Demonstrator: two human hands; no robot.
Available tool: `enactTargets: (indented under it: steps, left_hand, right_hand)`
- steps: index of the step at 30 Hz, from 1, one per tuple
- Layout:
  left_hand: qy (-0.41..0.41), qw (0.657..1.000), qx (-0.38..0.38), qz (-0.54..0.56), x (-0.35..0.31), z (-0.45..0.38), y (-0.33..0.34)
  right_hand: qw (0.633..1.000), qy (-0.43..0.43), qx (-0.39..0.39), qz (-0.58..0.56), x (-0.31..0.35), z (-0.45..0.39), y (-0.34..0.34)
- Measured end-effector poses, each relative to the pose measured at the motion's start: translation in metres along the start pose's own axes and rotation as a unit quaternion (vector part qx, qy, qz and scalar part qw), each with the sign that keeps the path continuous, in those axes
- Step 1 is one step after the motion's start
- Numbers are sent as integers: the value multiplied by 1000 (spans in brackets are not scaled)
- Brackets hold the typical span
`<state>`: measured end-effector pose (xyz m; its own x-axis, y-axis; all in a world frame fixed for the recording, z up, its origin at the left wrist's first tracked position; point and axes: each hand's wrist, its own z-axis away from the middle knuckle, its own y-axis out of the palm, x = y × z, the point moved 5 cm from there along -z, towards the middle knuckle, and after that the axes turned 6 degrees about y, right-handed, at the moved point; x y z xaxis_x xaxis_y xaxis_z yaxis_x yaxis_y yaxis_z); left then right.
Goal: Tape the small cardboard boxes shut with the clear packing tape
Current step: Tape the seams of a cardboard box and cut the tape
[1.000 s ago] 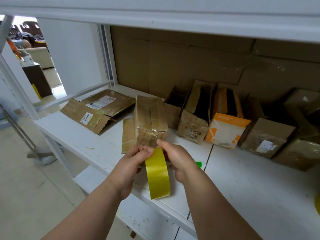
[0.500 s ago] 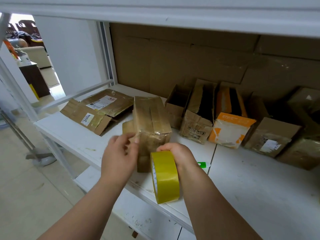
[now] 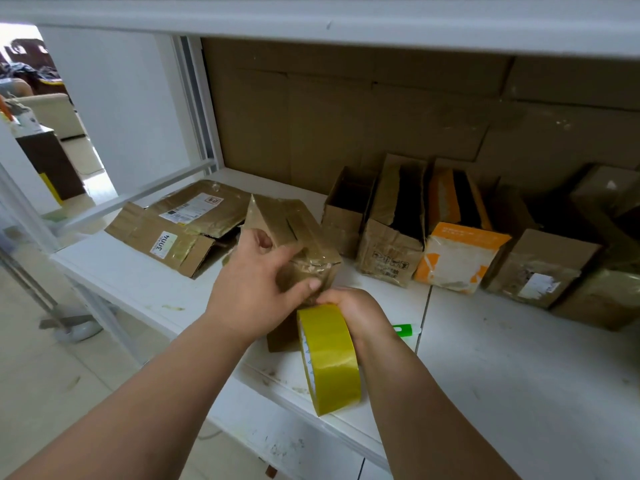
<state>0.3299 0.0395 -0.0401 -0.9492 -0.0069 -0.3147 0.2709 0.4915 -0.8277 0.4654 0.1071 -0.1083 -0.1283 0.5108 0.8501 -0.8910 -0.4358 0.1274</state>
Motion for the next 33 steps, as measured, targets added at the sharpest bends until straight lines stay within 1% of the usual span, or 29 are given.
enactTargets:
  steps: [1, 3, 9, 10, 13, 19, 22, 27, 30, 33]
  left_hand:
    - [-3, 1000, 11, -23, 3, -1, 3]
    - [-28, 999, 10, -33, 9, -2, 7]
    - [-78, 996, -22, 48, 26, 5, 24]
    - [-83, 995, -30, 50, 28, 6, 25]
    - [-104, 992, -51, 54, 36, 7, 22]
    - [-66, 996, -25, 46, 34, 8, 30]
    - [-84, 995, -20, 40, 32, 8, 31]
    - [-90, 994, -19, -53, 24, -4, 33]
    - [-89, 994, -12, -60, 24, -9, 35]
    - [-68, 996, -11, -49, 25, -5, 39]
  right_hand:
    - [1000, -4, 2, 7, 1, 0, 0]
    - [999, -14, 10, 28, 2, -2, 0]
    - [998, -33, -6, 59, 3, -5, -1]
    - [998, -32, -11, 54, 2, -5, -1]
    - [999, -7, -34, -19, -7, -9, -8]
    - [995, 12, -29, -92, -10, -4, -19]
    - [996, -7, -26, -81, -9, -4, -18]
    - [998, -37, -15, -52, -3, 2, -10]
    - [997, -43, -12, -55, -2, 5, -11]
    - [997, -49, -5, -53, -2, 6, -16]
